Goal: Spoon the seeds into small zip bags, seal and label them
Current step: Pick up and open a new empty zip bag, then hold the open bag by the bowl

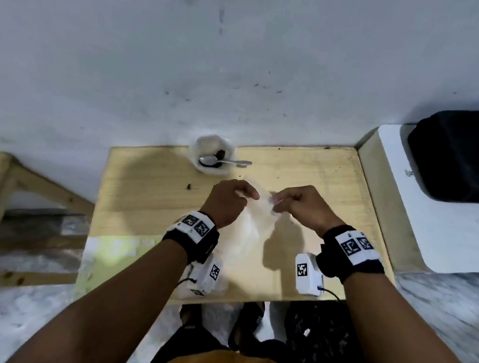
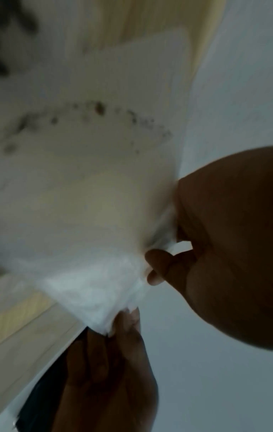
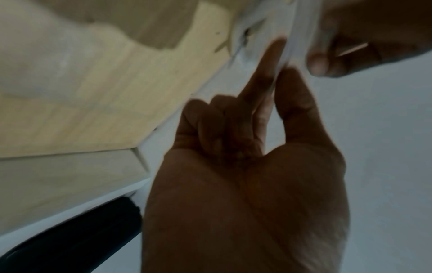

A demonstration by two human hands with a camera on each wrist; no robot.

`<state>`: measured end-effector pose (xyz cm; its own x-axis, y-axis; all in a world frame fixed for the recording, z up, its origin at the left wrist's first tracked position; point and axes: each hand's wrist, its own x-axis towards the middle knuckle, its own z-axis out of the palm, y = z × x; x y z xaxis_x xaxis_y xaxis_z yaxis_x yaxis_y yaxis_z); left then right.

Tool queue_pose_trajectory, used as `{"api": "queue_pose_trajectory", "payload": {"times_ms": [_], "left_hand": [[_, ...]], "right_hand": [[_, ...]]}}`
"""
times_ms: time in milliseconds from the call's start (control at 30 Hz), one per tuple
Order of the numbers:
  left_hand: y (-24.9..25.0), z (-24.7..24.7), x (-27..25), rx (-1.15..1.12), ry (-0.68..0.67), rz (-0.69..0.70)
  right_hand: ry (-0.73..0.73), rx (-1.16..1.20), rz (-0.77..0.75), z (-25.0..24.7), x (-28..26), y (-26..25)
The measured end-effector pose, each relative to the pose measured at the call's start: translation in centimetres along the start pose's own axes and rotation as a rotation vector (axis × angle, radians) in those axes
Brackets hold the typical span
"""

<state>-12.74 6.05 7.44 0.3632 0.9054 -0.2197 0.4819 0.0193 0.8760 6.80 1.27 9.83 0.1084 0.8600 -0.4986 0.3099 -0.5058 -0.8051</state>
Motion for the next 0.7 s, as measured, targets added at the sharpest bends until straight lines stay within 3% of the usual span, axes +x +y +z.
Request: {"api": "queue_pose_trajectory", "payload": {"times_ms": [100, 200, 267, 367, 533, 700], "left_hand": [[-1.7, -3.3, -1.8, 0.219, 0.267, 0.109], [-2.7, -5.6, -3.5, 0.262, 0.418, 0.115], [-2.7, -6.9, -4.4, 0.063, 0.410, 0.063], [-3.7, -8.6, -4.9, -0.138, 0.379, -0.125], [-5.3, -11.3, -5.1, -0.568, 0.305, -0.223], [-5.6, -13.4, -4.7, -0.599, 0.130, -0.179]], "right_hand": [[-0.157, 0.017, 0.038, 3.1, 0.3, -2.8], [-0.138, 0.087, 0.025, 6.9, 0.5, -5.0], [-0.160, 0.110, -0.007, 9.4, 0.6, -6.4], [-0.221, 0.086, -0.035, 12.3, 0.6, -7.6], [-0.260, 0.060, -0.036, 14.7, 0.9, -8.8], [-0.193, 0.062, -0.032, 15.9, 1.1, -9.5]]}}
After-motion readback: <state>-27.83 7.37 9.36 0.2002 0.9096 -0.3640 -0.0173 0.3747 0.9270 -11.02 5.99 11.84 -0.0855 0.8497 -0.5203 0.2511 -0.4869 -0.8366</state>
